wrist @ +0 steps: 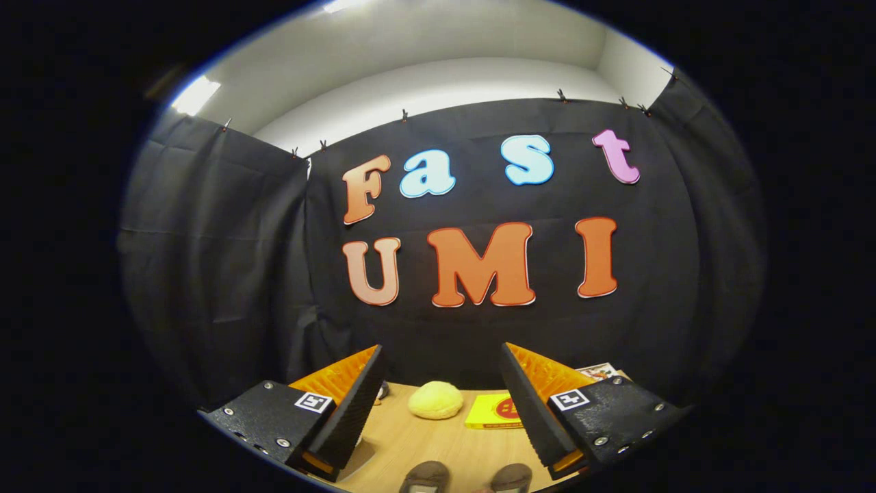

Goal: Open the storage box then place both shoes into the box .Put the left shoe in first, then the right shoe, with the right side of both shoes facing outward in a uniform manner.

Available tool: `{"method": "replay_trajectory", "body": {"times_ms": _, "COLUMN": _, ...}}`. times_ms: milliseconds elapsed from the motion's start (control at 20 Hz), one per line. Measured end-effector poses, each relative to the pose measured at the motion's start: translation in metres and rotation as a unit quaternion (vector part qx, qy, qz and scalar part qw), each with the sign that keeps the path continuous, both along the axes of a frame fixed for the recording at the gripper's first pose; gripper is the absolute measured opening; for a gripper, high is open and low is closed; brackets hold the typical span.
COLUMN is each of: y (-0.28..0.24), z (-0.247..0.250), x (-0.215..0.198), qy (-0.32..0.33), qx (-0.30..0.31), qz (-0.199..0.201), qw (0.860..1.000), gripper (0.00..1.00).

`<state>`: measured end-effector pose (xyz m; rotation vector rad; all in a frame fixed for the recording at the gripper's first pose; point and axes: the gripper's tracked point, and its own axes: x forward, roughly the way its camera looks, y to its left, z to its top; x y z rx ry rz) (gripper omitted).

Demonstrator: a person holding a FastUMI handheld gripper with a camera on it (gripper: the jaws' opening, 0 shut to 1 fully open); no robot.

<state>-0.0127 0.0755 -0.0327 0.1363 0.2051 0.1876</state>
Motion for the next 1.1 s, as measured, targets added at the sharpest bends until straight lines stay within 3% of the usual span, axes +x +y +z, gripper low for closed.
{"method": "replay_trajectory", "body": {"times_ms": 200, "y": 0.038, "z": -0.05, "x": -0.014, "qy": 0.092, "qx": 0.036, "qz": 0.04, "qw": 0.994, "gripper": 0.99}}
{"method": "replay_trajectory", "body": {"times_ms": 550, "y": 0.098, "z": -0.12, "x": -0.041, "qy": 0.213, "qx": 0.105, "qz": 0.094, "qw": 0.967, "gripper": 0.98}}
{"method": "replay_trajectory", "body": {"times_ms": 1100, "y": 0.183, "z": -0.224, "x": -0.085, "qy": 0.37, "qx": 0.188, "qz": 0.129, "qw": 0.9, "gripper": 0.97}}
